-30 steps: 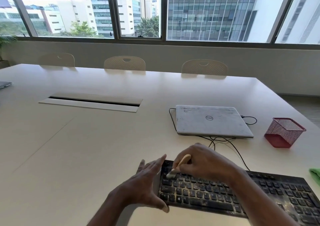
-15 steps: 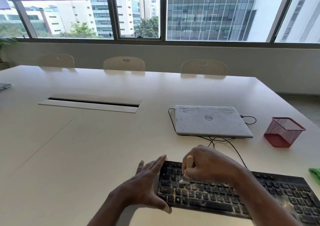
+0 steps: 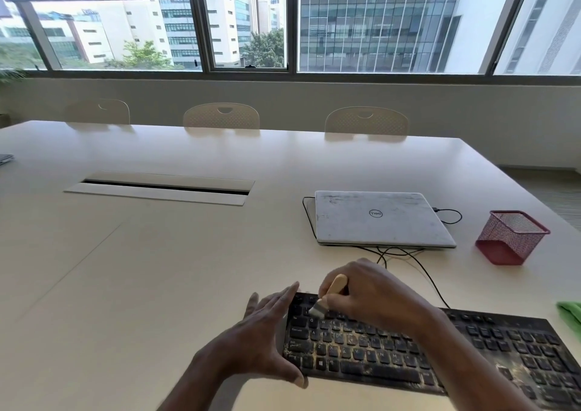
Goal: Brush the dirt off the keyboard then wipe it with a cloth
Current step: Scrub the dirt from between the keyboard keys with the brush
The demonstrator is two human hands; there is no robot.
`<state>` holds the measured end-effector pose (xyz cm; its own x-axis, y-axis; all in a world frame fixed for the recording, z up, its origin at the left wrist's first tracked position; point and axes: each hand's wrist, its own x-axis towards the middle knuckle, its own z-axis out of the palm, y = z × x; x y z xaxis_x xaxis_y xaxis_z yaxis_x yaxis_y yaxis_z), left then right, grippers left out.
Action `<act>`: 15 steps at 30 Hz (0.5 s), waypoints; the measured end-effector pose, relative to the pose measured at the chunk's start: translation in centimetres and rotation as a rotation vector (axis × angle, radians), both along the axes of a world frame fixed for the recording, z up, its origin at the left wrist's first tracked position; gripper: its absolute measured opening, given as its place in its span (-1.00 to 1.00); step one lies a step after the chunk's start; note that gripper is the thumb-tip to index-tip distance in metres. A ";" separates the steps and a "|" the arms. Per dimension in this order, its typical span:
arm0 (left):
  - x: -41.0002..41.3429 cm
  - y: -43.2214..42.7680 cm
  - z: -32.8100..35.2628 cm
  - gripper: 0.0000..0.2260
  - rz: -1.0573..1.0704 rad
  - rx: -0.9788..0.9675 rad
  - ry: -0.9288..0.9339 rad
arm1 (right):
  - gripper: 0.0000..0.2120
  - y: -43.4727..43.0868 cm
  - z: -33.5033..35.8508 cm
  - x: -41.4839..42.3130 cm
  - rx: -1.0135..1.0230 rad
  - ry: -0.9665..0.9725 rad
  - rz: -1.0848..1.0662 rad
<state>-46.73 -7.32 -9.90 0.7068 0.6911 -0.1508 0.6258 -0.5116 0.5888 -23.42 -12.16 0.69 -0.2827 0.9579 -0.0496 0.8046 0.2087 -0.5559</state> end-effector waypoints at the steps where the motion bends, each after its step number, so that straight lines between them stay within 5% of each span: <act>1: 0.0 0.0 0.0 0.31 0.000 0.000 0.002 | -0.89 0.0 0.0 -0.1 0.001 -0.003 0.009; 15: 0.1 -0.1 0.2 0.31 0.005 -0.007 -0.001 | -0.87 -0.3 0.1 0.3 -0.037 -0.026 0.061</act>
